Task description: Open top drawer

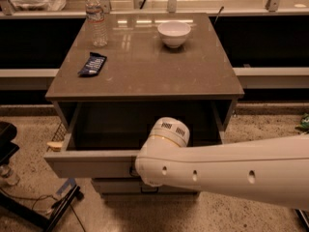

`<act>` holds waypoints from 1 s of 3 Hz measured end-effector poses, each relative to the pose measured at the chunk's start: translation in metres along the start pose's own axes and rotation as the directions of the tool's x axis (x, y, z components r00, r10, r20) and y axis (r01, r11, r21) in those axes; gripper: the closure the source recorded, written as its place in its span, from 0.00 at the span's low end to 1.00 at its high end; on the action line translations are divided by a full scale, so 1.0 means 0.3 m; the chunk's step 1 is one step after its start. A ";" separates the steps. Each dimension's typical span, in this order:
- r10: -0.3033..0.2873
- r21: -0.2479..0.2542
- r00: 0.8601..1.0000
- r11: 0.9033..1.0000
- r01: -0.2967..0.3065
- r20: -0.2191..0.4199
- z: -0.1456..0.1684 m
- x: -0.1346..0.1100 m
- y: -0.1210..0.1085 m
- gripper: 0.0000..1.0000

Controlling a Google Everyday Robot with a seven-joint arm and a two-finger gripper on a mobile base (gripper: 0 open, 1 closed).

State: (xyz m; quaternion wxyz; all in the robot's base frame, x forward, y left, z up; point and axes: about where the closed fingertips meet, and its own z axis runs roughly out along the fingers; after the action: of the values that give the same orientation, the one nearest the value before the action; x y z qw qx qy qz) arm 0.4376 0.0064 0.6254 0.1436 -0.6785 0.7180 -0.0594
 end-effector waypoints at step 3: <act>-0.052 0.076 0.995 0.995 0.059 -0.088 -0.383 0.012 -0.156 1.00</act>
Offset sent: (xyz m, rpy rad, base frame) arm 0.0045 -0.0659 0.3030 -0.3600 -0.1300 0.0233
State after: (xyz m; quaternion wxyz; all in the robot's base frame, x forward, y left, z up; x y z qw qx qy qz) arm 0.4493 -0.0131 0.7475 0.1373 -0.6889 0.7015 -0.1204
